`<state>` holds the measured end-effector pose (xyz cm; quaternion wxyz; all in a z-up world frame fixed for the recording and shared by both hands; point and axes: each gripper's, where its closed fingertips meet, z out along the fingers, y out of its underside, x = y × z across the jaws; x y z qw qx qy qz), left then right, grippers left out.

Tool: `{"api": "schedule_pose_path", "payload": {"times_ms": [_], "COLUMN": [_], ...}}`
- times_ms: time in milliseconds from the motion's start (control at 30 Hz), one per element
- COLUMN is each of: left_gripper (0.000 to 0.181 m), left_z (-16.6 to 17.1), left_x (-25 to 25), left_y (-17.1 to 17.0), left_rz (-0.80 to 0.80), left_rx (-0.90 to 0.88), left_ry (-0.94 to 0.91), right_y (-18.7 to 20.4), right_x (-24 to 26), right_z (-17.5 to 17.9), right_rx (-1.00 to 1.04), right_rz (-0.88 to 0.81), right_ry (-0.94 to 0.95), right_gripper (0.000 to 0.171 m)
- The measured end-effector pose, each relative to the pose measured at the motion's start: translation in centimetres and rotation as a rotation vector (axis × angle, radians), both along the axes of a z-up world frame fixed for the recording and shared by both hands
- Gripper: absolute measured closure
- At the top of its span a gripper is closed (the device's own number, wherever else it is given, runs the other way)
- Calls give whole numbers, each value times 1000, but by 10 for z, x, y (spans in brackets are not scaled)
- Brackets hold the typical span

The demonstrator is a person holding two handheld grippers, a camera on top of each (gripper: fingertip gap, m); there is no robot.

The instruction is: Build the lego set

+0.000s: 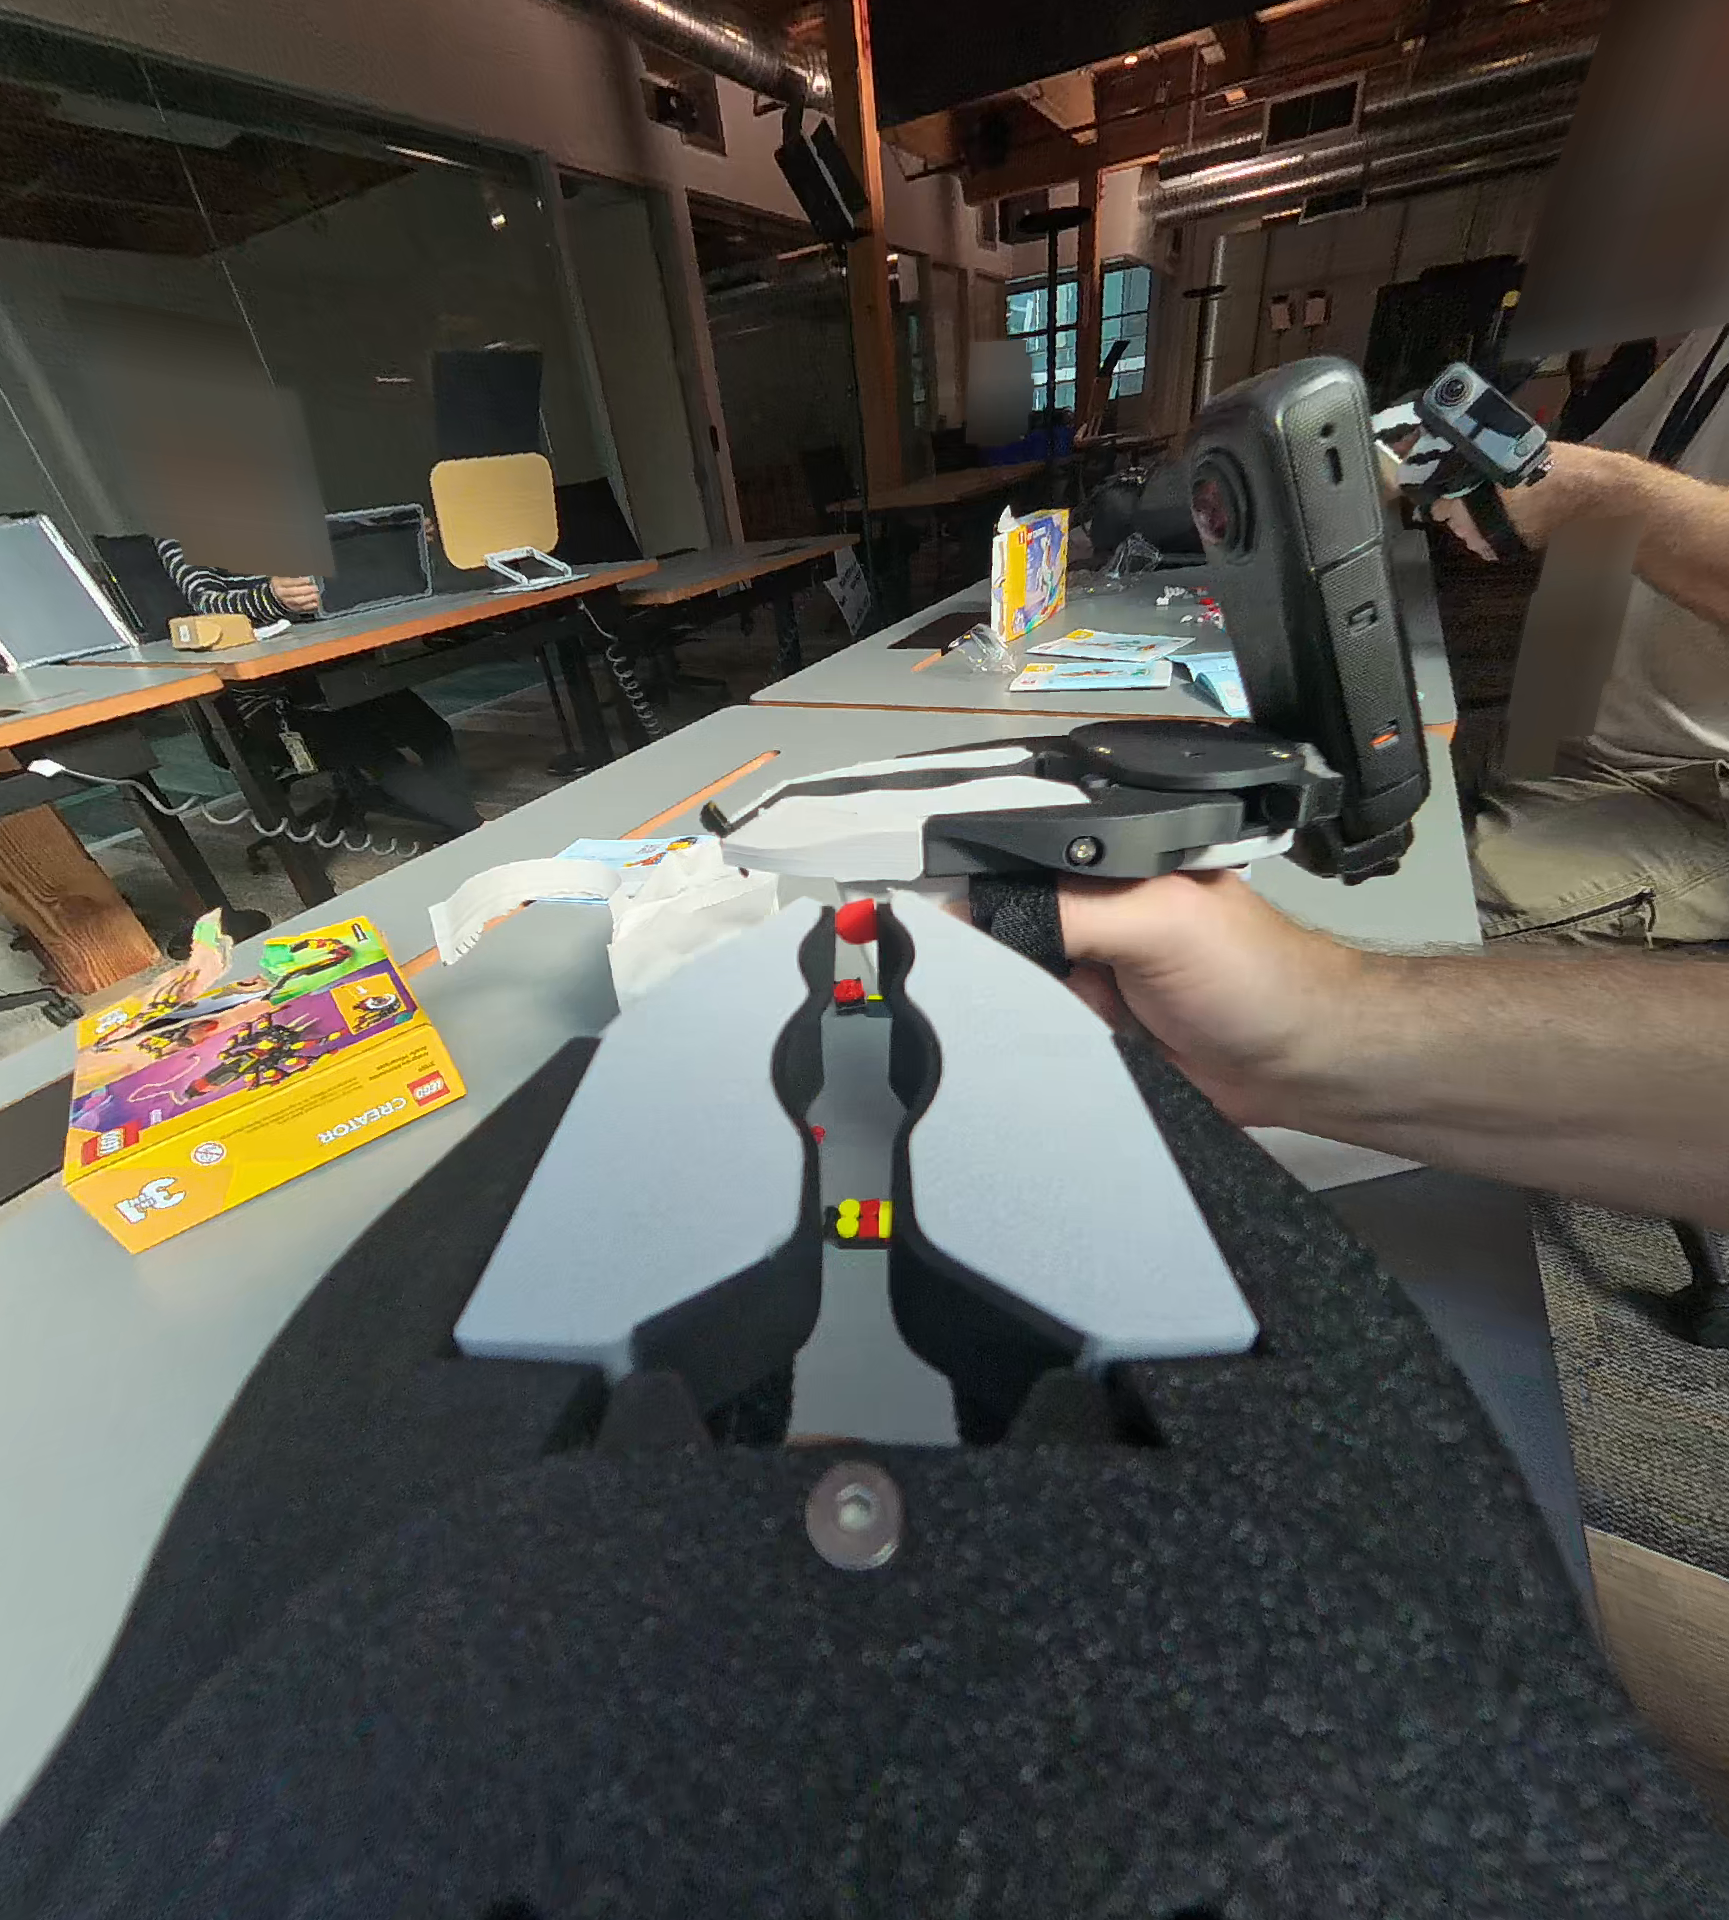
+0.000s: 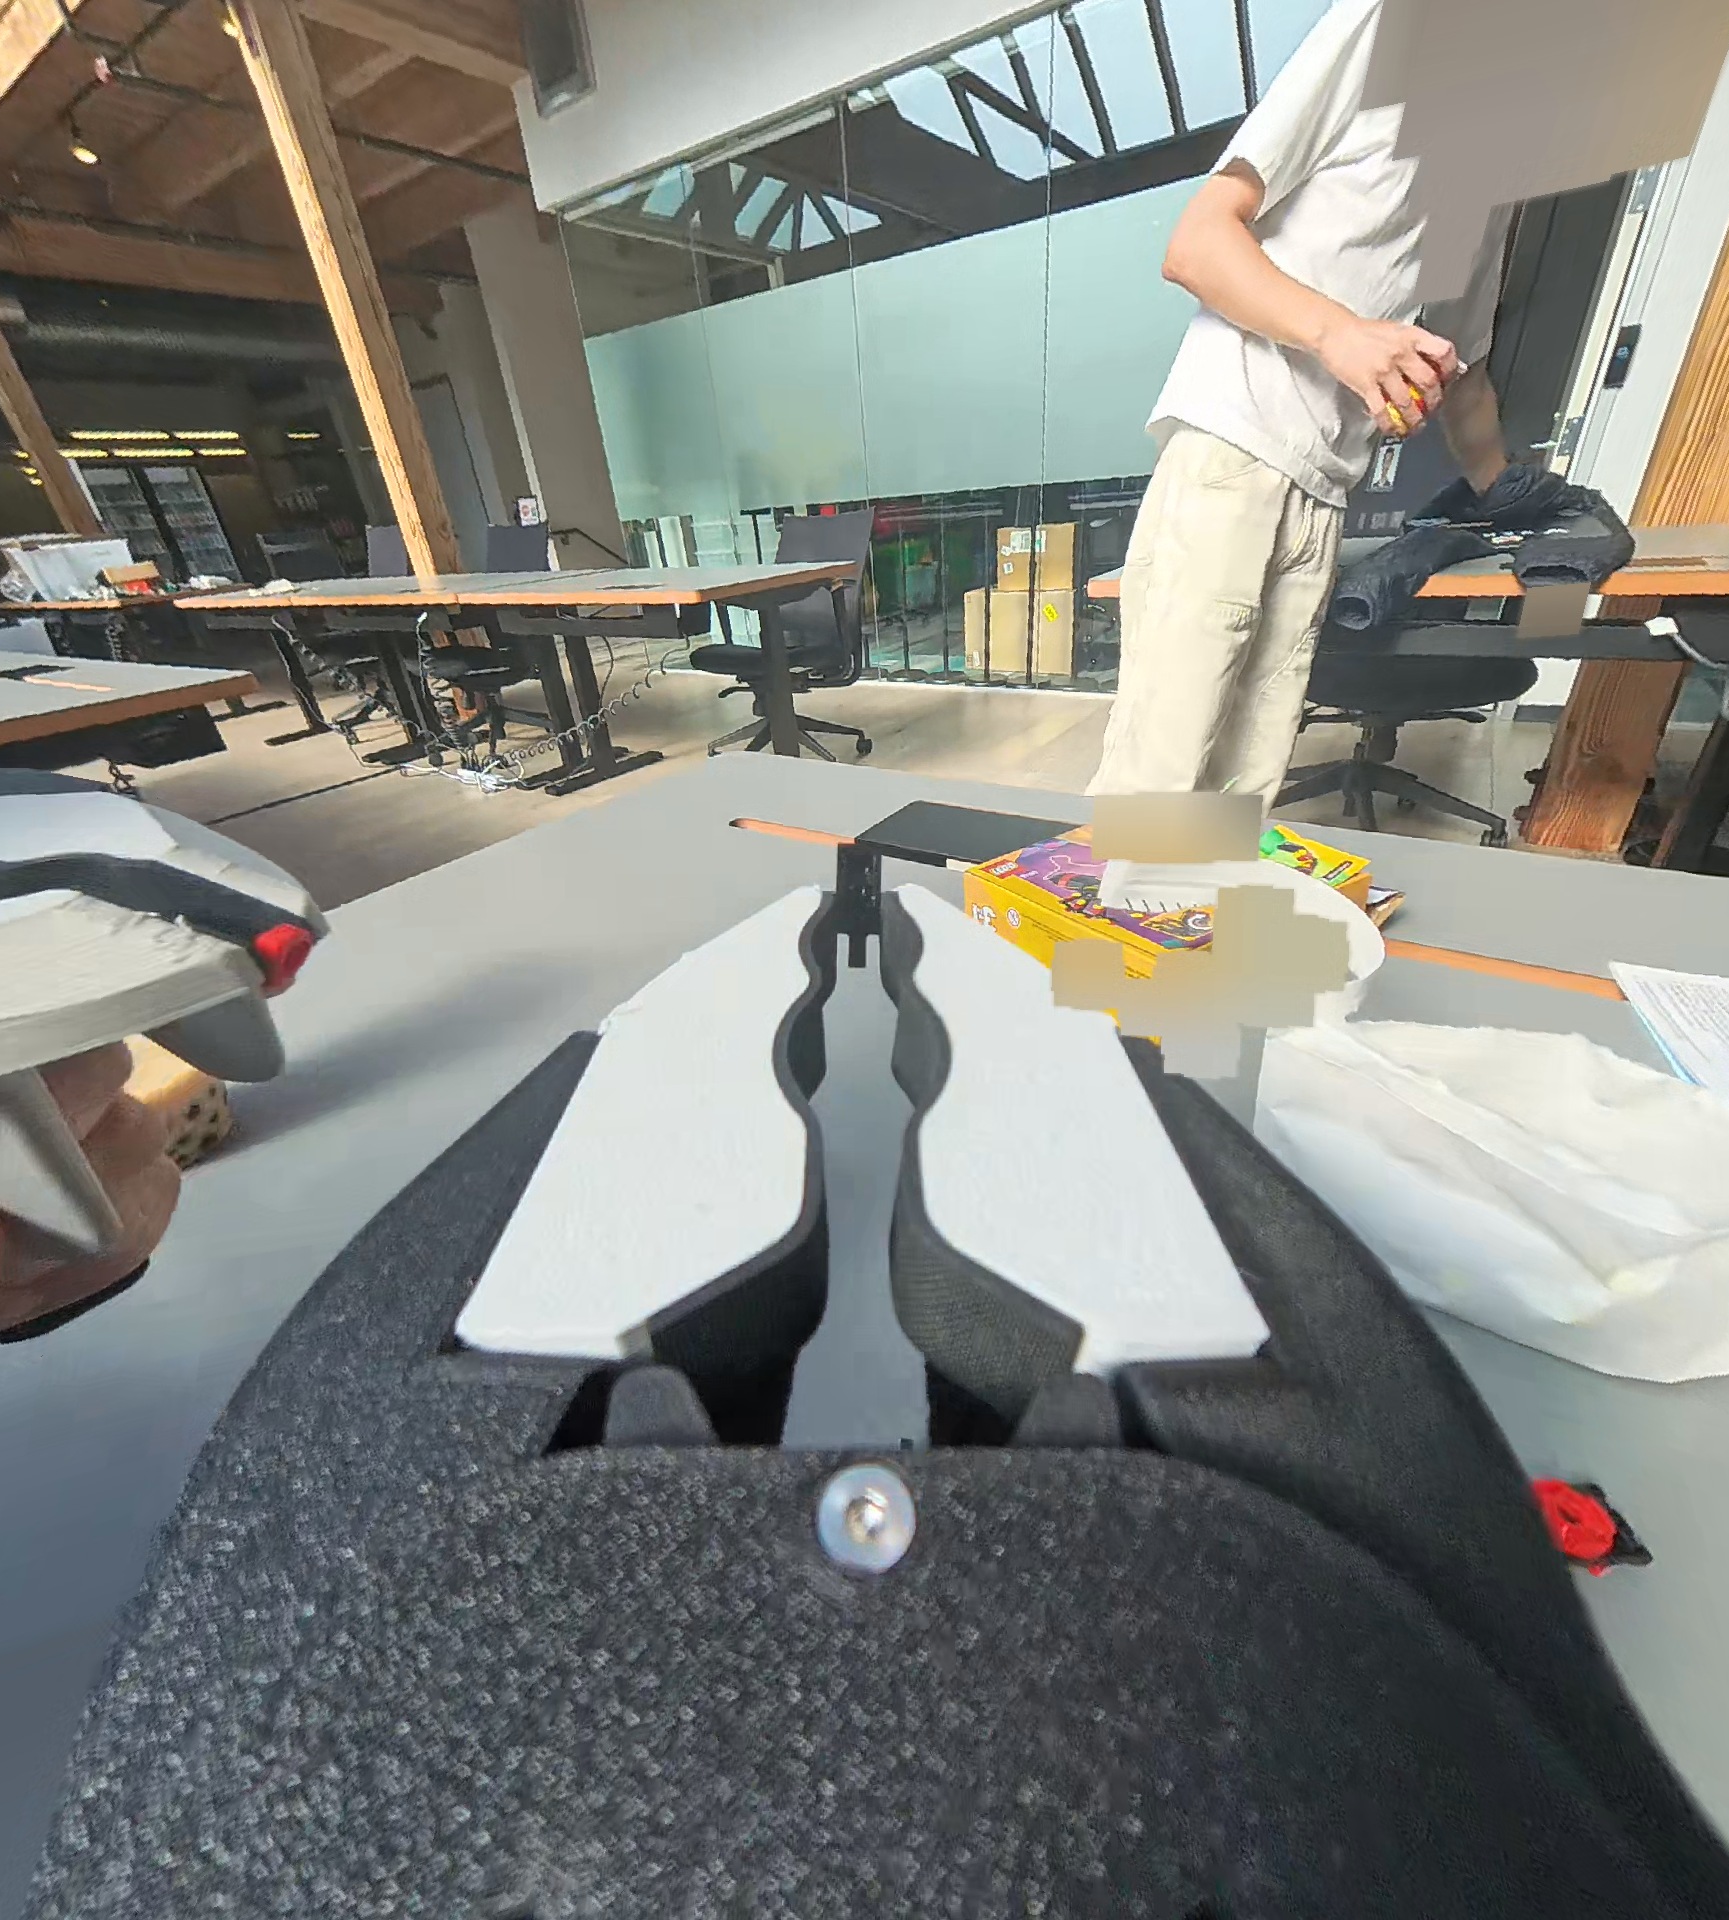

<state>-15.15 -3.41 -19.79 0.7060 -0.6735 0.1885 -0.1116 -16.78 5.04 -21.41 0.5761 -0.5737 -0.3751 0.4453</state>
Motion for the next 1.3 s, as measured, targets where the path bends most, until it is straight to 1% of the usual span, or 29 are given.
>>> {"api": "schedule_pose_path", "payload": {"times_ms": [100,167,233,333,433,567,667,733,833,867,933,1000,1133,1233,1300], "left_gripper": [174,174,174,174,174,174,174,174,174,174,174,174,174,174,174], "left_z": [-1,-6,-8,-6,5,30,32,39,67,71,66,44,-3,-40,-55], "left_x": [-5,-5,-4,-6,-4,20,40,42,35,32,28,29,31,31,27], "left_y": [-30,-49,-63,-73,-67,-41,-7,23,71,86,113,134,175,208,229], "left_rz": [58,124,185,281,303,289,262,232,178,173,173,153,115,51,28], "left_rx": [31,27,10,-22,-61,-29,-57,-95,-148,-172,-236,-327,-446,-560,-593], "left_ry": [60,117,118,137,34,-5,24,4,-66,-56,9,61,123,184,261], "right_y": [-7,-21,-39,-56,-66,-62,-43,-17,25,38,67,87,114,137,154], "right_x": [-2,-2,6,24,43,89,119,117,103,97,84,72,66,67,63], "right_z": [9,13,21,31,40,62,75,94,139,143,128,90,19,-20,-38], "right_rx": [69,49,44,16,20,67,89,27,-75,-84,-39,-41,-78,-115,-124], "right_rz": [40,94,126,125,149,148,130,178,294,317,294,286,262,239,229], "right_ry": [35,75,126,159,136,135,115,91,19,-34,-172,-315,-452,-521,-573], "right_gripper": [164,164,164,164,164,164,164,163,163,163,164,163,164,163,164]}}
